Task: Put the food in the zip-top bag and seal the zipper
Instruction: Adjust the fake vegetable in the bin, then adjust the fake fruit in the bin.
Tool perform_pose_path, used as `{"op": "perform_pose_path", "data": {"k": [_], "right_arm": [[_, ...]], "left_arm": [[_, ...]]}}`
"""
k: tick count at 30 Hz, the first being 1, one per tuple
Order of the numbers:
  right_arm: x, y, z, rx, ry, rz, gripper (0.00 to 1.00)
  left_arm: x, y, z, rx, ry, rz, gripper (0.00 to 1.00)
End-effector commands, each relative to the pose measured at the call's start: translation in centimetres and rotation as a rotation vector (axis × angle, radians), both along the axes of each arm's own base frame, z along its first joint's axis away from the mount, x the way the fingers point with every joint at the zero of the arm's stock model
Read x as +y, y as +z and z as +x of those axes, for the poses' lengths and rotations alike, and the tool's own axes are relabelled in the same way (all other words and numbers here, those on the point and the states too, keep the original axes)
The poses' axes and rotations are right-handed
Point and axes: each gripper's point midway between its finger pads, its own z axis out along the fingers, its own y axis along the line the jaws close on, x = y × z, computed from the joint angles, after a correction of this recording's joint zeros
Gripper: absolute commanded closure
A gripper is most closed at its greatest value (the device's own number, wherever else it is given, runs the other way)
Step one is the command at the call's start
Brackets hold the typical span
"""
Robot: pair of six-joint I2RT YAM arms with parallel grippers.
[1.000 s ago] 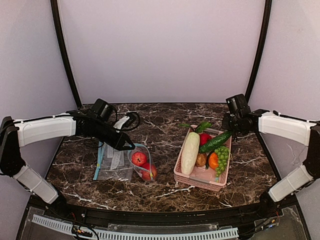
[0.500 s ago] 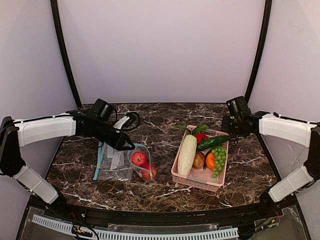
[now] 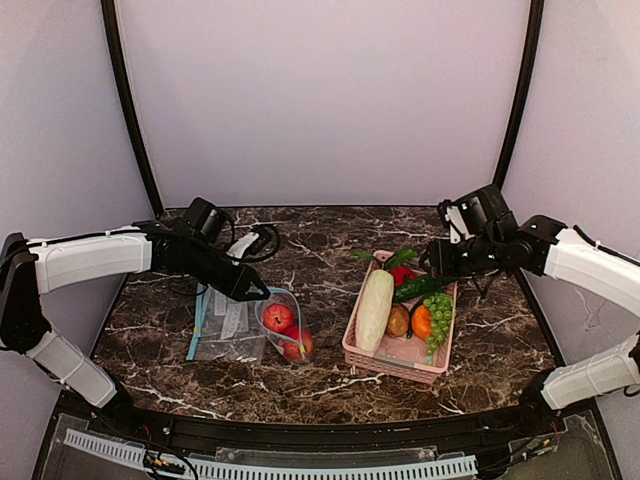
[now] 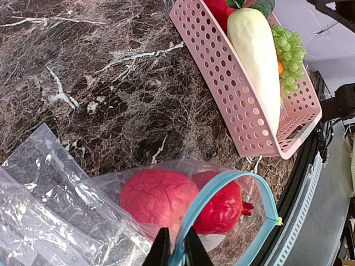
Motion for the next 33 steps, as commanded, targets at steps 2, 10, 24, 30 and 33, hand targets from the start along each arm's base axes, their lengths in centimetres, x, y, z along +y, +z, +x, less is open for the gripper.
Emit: {"op": "perform_pose_path", "data": {"k": [2, 10, 24, 30, 33], "right_arm": [[-1.2, -3.8, -5.2, 0.208, -0.018, -0.113, 0.46], [-2.5, -6.6, -6.1, 0.246, -0.094, -0.129, 0.42], [-2.5, -9.7, -4.6, 0.268, -0.108, -0.234, 0.56], [-1.0, -7.5, -4.5, 0.224, -0.050, -0.145, 0.94], [0.3, -4.6, -5.1, 0.162, 0.032, -0.056, 1.00]], "left_arm": [[0.3, -0.3, -0.6, 0.023, 0.001, 0.009, 0.90], [0.3, -0.3, -0.6, 0.023, 0.001, 0.009, 0.90], [0.4, -0.5, -0.5, 0.022, 0.004, 0.016, 0.90], [0.4, -0.3, -0.5, 0.019, 0.004, 0.015, 0.90], [0.4, -0.3, -0.5, 0.016, 0.004, 0.016, 0.90]]}}
